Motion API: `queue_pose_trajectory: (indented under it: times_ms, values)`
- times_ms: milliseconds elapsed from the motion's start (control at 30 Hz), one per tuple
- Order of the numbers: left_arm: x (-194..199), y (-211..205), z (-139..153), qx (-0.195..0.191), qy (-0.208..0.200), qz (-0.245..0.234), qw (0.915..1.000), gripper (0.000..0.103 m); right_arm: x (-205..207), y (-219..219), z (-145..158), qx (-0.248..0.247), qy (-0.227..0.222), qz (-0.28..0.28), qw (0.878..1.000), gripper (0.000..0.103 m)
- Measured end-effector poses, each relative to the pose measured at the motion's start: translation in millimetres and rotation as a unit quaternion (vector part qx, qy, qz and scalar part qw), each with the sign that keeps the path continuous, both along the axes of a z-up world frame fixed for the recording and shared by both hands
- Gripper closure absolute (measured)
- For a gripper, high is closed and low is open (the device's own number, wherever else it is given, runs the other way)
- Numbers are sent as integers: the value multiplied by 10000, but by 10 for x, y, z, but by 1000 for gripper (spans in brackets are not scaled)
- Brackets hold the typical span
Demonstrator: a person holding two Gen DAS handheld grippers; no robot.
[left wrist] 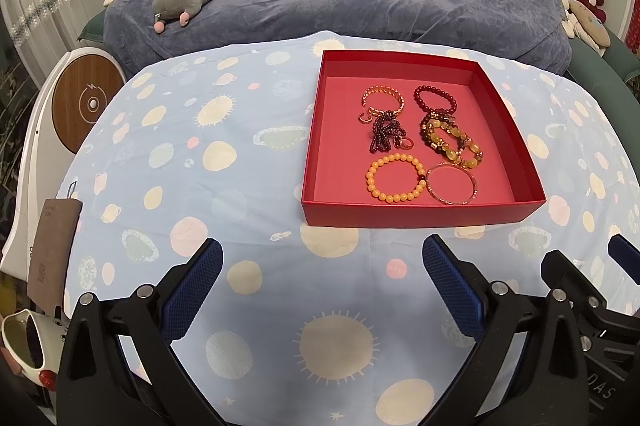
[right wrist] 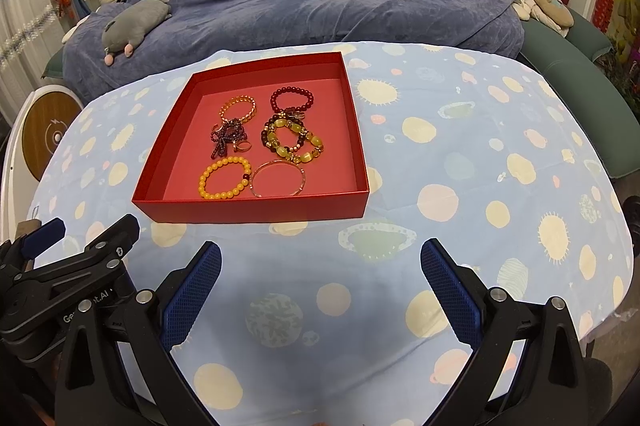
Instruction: Organize jewelry
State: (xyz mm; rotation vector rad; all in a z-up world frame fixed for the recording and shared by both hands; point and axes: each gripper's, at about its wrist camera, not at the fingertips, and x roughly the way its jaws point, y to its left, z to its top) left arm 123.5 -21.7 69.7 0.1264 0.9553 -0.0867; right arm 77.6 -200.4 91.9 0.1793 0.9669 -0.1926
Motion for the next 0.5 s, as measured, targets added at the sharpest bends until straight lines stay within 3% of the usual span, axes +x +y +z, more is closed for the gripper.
queue_pose_trajectory:
  times_ms: [500]
  values:
    - [-1, -22, 10, 67, -75, -80, 9999, 8, -55, -39, -3, 3, 1, -28, 10000, 7]
